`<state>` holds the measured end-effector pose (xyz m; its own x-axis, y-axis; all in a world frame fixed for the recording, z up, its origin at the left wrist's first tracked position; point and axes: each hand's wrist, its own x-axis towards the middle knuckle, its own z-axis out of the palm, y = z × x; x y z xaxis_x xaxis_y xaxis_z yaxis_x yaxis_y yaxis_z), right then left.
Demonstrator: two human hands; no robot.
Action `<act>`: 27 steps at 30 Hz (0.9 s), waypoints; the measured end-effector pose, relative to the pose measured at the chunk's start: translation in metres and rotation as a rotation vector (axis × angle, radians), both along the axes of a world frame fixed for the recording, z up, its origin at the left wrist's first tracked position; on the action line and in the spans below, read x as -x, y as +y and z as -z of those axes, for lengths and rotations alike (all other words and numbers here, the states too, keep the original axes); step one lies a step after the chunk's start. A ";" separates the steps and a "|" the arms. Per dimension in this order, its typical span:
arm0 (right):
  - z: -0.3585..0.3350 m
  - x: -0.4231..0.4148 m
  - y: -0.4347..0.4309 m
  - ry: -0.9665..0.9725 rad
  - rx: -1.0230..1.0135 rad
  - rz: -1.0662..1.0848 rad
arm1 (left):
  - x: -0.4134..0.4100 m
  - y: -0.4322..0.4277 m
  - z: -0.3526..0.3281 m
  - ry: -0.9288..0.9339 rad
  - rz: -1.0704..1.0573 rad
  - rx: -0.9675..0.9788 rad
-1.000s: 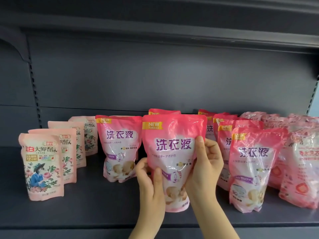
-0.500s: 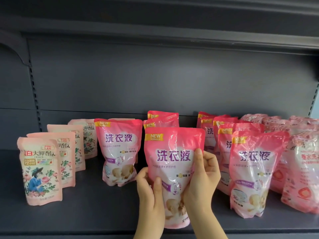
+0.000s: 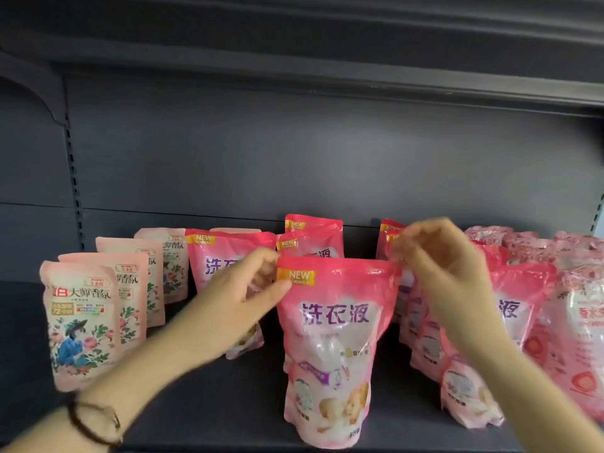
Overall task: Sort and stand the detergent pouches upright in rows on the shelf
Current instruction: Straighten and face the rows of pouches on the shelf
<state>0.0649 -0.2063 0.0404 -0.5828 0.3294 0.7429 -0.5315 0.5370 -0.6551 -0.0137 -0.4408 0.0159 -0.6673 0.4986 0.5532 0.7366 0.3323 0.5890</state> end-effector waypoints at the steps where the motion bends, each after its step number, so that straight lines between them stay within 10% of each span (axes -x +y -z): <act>1: -0.022 0.001 0.004 -0.043 -0.089 -0.021 | 0.007 -0.003 -0.020 0.071 -0.006 0.060; 10: -0.111 0.072 0.007 -0.739 -1.329 0.041 | 0.077 0.021 -0.108 0.447 0.005 0.755; 22: -0.092 0.183 0.047 -1.127 -1.782 0.052 | 0.164 0.112 -0.101 0.848 0.086 1.277; 27: -0.070 0.204 0.057 -1.230 -1.739 -0.064 | 0.180 0.124 -0.090 0.689 0.101 1.321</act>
<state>-0.1395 -0.1493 0.1105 -0.8659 -0.1348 -0.4817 -0.3649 0.8289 0.4240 -0.1936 -0.3163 0.1062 -0.4029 0.9046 -0.1390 0.7895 0.2668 -0.5527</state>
